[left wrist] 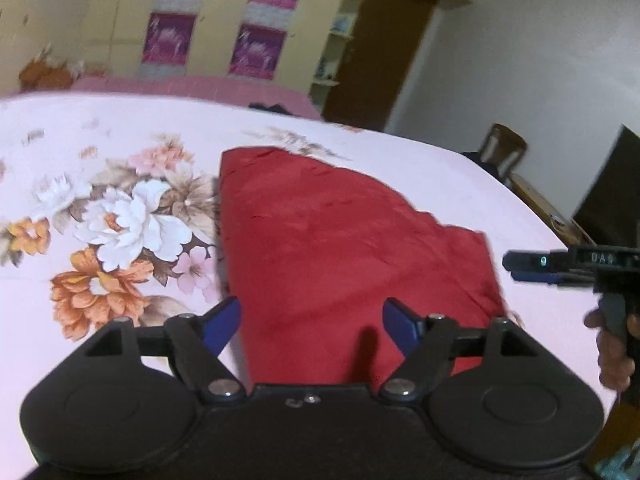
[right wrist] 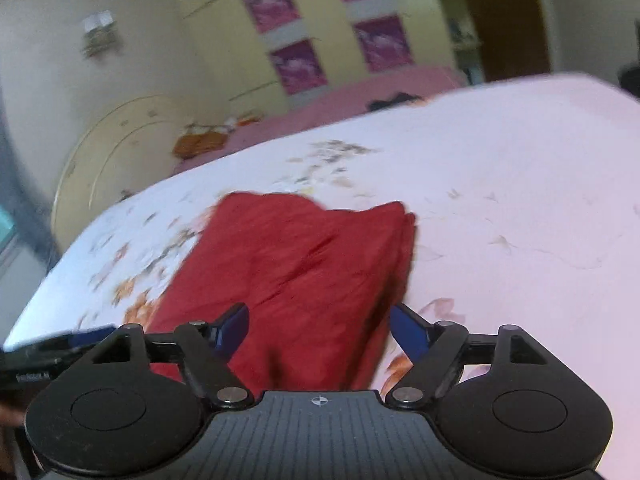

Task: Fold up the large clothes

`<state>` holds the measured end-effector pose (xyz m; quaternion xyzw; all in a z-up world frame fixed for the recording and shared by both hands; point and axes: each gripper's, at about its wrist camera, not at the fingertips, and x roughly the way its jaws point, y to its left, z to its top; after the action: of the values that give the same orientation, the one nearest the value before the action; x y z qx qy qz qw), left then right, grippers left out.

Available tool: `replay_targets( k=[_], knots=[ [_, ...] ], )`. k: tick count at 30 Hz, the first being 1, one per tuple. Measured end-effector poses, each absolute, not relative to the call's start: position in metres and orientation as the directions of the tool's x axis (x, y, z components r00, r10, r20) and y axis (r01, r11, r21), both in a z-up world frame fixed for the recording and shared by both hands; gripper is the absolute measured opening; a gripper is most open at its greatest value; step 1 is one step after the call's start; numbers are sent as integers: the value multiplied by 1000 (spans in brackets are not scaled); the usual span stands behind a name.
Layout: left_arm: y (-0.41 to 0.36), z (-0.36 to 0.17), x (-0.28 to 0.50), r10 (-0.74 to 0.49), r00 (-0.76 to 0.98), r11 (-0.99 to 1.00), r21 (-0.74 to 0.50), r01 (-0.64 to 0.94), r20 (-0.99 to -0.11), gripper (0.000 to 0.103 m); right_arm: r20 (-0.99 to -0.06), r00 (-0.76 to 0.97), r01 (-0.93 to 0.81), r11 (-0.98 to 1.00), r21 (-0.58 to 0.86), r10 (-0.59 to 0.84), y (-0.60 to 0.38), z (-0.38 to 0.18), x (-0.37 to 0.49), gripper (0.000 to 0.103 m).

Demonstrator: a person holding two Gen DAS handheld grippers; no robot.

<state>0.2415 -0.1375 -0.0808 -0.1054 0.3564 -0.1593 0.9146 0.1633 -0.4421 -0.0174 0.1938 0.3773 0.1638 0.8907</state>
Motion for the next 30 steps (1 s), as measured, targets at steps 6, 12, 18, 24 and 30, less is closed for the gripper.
replay_targets(
  k=[6,12,18,24,30],
  knots=[
    [-129,-94,279,-377,675,912,-380,153,-634,73,-579,651,-100,811,576,491,-455,-32,201,14],
    [-130,-101,287,-368,654,918,-368,144,-661,78,-641,592,21,786,618,488,-473,-89,220,13],
    [-121,-104,293,-400,629,900,-415,133,-666,86,-648,582,34,781,623,491,-477,-93,219,22],
    [-119,-107,302,-489,586,853,-495,167,-645,87,-630,574,63,739,671,523,-492,-93,220,45],
    [-115,-116,310,-525,561,820,-557,133,-640,88,-602,541,86,673,735,588,-496,-103,234,46]
  ],
)
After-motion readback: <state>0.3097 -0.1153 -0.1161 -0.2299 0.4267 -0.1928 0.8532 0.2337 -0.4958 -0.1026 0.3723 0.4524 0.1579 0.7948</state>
